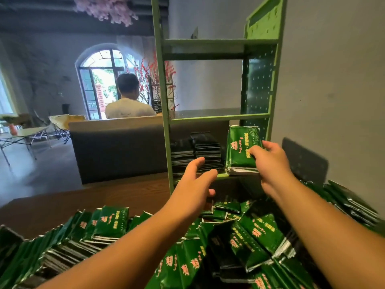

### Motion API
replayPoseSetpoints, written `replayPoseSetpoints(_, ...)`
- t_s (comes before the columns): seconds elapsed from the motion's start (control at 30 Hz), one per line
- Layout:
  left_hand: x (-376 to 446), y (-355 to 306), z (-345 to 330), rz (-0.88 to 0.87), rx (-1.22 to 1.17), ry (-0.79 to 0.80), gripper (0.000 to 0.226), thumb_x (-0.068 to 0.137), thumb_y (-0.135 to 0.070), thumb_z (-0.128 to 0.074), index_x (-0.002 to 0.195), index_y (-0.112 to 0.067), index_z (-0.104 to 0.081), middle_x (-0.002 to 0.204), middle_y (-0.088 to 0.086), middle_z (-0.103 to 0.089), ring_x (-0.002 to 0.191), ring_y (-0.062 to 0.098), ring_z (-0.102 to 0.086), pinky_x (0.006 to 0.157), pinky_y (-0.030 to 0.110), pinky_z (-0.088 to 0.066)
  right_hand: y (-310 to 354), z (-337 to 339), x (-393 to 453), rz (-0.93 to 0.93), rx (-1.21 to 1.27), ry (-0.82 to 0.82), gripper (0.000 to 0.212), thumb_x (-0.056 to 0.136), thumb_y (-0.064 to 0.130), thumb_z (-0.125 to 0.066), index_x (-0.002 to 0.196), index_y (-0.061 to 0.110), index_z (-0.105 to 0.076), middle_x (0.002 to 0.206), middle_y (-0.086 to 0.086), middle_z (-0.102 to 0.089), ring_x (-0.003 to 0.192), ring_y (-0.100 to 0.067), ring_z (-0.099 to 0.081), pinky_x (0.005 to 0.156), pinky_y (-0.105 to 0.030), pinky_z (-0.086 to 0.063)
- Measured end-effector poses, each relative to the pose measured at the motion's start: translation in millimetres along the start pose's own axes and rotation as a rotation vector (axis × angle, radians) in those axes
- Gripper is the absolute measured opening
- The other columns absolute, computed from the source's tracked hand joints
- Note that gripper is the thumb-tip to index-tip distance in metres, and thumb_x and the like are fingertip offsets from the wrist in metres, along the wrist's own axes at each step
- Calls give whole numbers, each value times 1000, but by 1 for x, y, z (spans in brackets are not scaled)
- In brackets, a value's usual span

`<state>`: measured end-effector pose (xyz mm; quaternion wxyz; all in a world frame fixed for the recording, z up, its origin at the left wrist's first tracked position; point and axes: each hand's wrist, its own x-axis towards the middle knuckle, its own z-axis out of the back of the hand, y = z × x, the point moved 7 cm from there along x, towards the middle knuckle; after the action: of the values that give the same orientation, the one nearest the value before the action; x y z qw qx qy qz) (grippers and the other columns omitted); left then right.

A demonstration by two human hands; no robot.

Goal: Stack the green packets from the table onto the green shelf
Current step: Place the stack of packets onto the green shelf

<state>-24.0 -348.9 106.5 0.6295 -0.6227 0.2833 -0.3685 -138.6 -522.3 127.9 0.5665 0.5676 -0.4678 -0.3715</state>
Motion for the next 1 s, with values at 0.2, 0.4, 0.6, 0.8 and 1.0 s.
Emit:
replayPoseSetpoints(0.2, 14, 12, 17, 22, 38, -6, 42, 101, -34, -57, 140, -41, -48, 125, -2, -60, 105, 30, -67, 80, 40, -56, 11, -14, 49, 62, -113, -37, 58, 92, 15, -62, 148, 20, -45, 136, 0, -58, 111, -17, -58, 94, -37, -52)
replayPoseSetpoints(0.4, 20, 21, 43, 70, 8, -72, 24, 103, -29, -54, 125, -36, -59, 117, 6, -66, 92, 24, -68, 77, 40, -55, 15, -33, 83, 77, -323, -69, 60, 98, 14, -59, 152, 5, -36, 148, -14, -48, 130, -33, -50, 86, -34, -41)
replayPoseSetpoints(0.6, 21, 28, 56, 92, -30, -68, 24, 102, -27, -54, 125, -33, -60, 119, 10, -65, 90, 24, -66, 75, 39, -52, 18, -47, 108, -82, -413, -11, 47, 101, 13, -56, 143, -3, -43, 126, -16, -53, 113, -32, -54, 85, -32, -44)
replayPoseSetpoints(0.8, 21, 32, 58, 90, -22, -73, 25, 101, -25, -56, 124, -33, -61, 116, 8, -67, 90, 24, -68, 76, 40, -53, 16, -66, 122, -130, -505, 138, 60, 106, 38, -49, 148, -2, -37, 142, -19, -50, 123, -33, -51, 106, -37, -43)
replayPoseSetpoints(1.0, 22, 35, 58, 96, 3, -75, 23, 100, -22, -58, 120, -33, -63, 115, 6, -68, 89, 23, -68, 75, 40, -54, 10, -74, 121, -90, -660, 159, 62, 106, 45, -40, 147, -1, -39, 140, -21, -51, 127, -37, -51, 109, -42, -42)
